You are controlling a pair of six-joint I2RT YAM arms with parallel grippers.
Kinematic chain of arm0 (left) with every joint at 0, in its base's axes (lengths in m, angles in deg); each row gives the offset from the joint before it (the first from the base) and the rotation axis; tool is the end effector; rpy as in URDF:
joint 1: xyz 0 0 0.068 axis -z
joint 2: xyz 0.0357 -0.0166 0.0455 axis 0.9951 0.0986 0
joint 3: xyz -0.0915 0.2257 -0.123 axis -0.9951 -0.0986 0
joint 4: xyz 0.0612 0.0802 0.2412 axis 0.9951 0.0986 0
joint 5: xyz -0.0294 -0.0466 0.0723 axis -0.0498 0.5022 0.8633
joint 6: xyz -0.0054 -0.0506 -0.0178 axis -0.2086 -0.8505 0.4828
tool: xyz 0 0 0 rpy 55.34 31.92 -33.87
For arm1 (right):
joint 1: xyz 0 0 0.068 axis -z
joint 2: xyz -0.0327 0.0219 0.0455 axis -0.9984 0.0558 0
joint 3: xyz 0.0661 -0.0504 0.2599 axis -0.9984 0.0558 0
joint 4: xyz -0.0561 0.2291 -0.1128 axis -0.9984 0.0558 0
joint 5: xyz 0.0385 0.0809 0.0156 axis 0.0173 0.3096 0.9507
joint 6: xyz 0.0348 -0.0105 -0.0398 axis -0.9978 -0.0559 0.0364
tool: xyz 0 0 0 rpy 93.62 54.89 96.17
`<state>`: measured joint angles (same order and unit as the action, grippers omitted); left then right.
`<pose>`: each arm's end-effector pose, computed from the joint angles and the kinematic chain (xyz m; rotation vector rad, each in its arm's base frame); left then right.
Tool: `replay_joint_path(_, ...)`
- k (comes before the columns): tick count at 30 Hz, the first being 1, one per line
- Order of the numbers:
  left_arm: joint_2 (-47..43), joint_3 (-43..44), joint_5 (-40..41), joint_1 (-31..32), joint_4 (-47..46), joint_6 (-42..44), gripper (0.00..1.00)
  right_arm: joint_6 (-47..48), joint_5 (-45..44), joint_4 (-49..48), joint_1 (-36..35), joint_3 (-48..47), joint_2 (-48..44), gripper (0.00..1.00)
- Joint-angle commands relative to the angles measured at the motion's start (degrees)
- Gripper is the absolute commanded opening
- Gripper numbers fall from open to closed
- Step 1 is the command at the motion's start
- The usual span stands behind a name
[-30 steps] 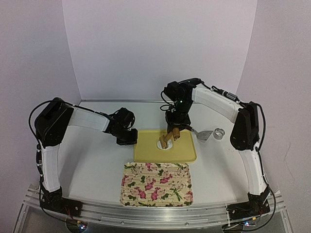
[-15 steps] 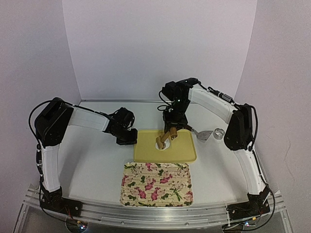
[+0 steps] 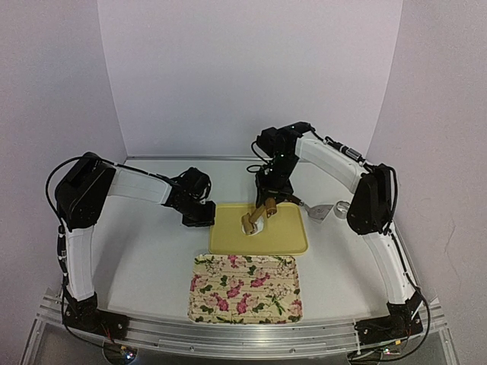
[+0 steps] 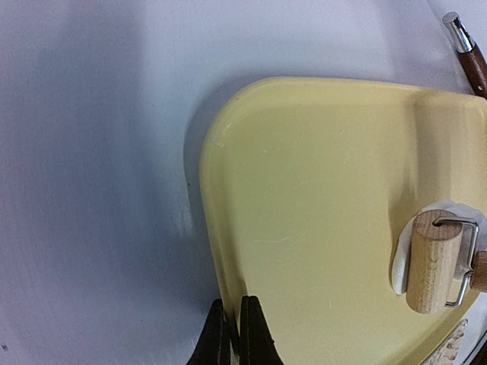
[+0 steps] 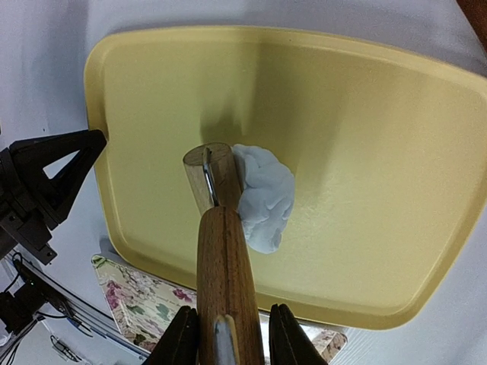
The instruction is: Roll out the dumpling wrappers from the dough
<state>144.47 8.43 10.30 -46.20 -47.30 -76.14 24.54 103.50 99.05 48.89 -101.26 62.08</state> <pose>0.3250 -0.2604 0.1338 0.1667 2.6972 -0.5720 0.3842 0.3148 0.2265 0.3093 -3.0429 -0.6337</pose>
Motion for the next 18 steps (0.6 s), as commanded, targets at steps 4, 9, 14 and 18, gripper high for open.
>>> replay_joint_path(4,1.43,1.6,-4.34,0.7,3.61,2.19,0.0,0.96,-13.0,10.59,-1.44,3.39,12.85,0.0)
replay_joint_path(9,1.34,1.51,-4.61,0.86,3.51,2.11,0.0,0.64,-12.82,9.9,-1.98,3.3,12.5,0.0)
replay_joint_path(14,1.48,1.57,-5.01,1.05,3.23,1.88,0.0,-0.05,-12.63,8.43,-2.88,3.22,11.76,0.0)
replay_joint_path(18,1.48,1.85,-5.12,1.22,3.26,1.75,0.0,-0.42,-12.46,7.86,-3.68,2.45,11.64,0.0)
